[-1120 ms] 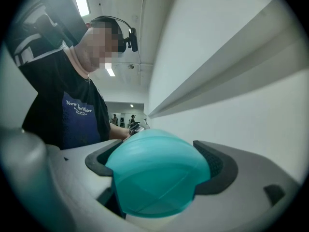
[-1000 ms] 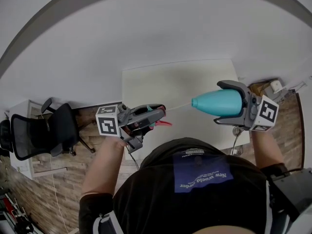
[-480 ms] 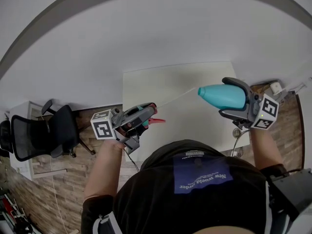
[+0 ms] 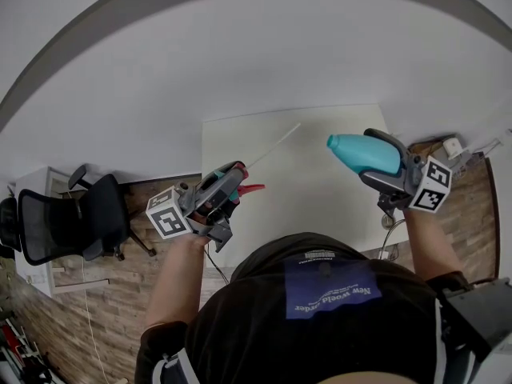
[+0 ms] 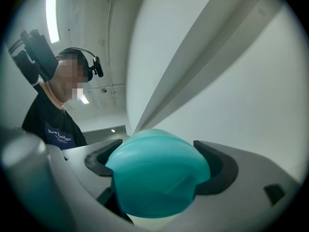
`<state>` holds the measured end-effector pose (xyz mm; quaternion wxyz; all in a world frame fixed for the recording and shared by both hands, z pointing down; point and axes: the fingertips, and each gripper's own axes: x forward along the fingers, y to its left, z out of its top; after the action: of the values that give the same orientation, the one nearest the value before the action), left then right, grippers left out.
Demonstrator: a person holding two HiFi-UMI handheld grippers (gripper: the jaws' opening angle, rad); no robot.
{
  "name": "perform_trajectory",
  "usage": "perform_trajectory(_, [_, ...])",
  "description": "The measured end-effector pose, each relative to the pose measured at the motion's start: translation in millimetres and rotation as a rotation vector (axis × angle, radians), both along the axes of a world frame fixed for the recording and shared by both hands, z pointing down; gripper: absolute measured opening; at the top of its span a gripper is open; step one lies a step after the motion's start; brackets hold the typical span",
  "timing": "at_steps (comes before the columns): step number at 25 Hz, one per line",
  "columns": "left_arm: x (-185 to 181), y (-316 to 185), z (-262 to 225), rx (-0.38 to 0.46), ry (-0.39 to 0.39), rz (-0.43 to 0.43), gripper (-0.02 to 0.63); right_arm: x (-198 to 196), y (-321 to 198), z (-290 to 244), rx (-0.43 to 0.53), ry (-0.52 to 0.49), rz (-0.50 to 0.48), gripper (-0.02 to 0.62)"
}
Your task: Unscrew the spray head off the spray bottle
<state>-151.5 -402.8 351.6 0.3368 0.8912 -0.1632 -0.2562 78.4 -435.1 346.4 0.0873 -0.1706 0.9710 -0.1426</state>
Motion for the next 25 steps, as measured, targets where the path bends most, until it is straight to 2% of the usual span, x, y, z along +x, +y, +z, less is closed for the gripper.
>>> perform_trajectory(5, [-5, -5, 3, 0.076, -0.063, -0.133, 0.146, -1, -8, 14, -0.087, -0.027, 0.055, 0.461])
perform_trajectory(10, [-9, -7, 7, 0.108, -0.103, -0.255, 0.146, 3, -18, 28, -0.170, -0.039, 0.123, 0.462])
perform_trajectory(18, [-15, -11, 17, 0.082, -0.006, -0.287, 0.146, -9, -29, 29, -0.233, -0.105, 0.107, 0.462])
perform_trajectory(25, [-15, -9, 20, 0.085, -0.008, -0.296, 0.146, -8, -24, 29, -0.223, -0.136, 0.092, 0.462])
